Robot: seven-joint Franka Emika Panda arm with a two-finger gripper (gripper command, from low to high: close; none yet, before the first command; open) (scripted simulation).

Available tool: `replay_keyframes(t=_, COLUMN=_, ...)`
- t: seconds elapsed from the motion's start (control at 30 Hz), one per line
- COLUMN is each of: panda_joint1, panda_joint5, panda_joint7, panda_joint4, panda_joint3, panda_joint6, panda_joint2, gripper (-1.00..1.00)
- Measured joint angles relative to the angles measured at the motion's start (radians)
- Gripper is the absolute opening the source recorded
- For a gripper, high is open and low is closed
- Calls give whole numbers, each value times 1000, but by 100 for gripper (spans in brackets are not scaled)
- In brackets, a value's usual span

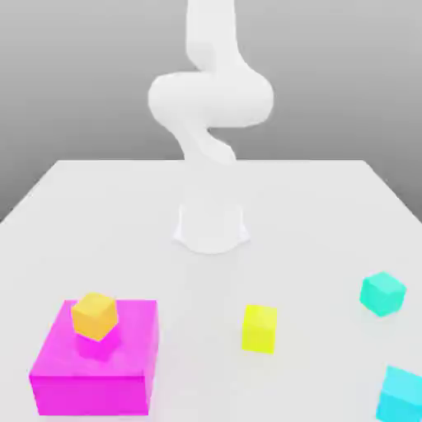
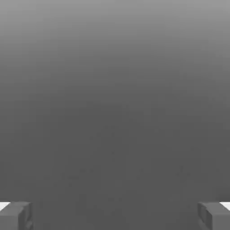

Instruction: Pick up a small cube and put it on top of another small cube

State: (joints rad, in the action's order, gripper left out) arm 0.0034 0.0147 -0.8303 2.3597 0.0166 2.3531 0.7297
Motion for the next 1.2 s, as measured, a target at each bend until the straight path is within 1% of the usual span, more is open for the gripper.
replay_keyframes(t=0.23, panda_joint1=14, panda_joint5=40, panda_joint7=-107, panda_joint4=191, panda_joint3=66, panda_joint6=175, panda_joint2=-237, gripper=0)
replay_keyframes(t=0.5, panda_joint1=35, panda_joint5=51, panda_joint7=-264, panda_joint4=420, panda_joint3=152, panda_joint6=389, panda_joint2=-531, gripper=0)
replay_keyframes(t=0.6, panda_joint1=45, panda_joint5=14, panda_joint7=-357, panda_joint4=508, panda_joint3=176, panda_joint6=489, panda_joint2=-670, gripper=0)
replay_keyframes(t=0.67, panda_joint1=49, panda_joint5=-37, panda_joint7=-407, panda_joint4=517, panda_joint3=165, panda_joint6=552, panda_joint2=-750, gripper=0)
replay_keyframes(t=0.77, panda_joint1=93, panda_joint5=-120, panda_joint7=-470, panda_joint4=504, panda_joint3=101, panda_joint6=642, panda_joint2=-862, gripper=0)
replay_keyframes(t=0.83, panda_joint1=143, panda_joint5=-148, panda_joint7=-493, panda_joint4=492, panda_joint3=45, panda_joint6=702, panda_joint2=-935, gripper=0)
replay_keyframes(t=0.87, panda_joint1=161, panda_joint5=-155, panda_joint7=-498, panda_joint4=487, panda_joint3=25, panda_joint6=726, panda_joint2=-963, gripper=-100)
replay_keyframes(t=1.1, panda_joint1=162, panda_joint5=-164, panda_joint7=-504, panda_joint4=486, panda_joint3=23, panda_joint6=730, panda_joint2=-967, gripper=-100)
replay_keyframes(t=1.2, panda_joint1=135, panda_joint5=-109, panda_joint7=-464, panda_joint4=502, panda_joint3=64, panda_joint6=659, panda_joint2=-881, gripper=-100)
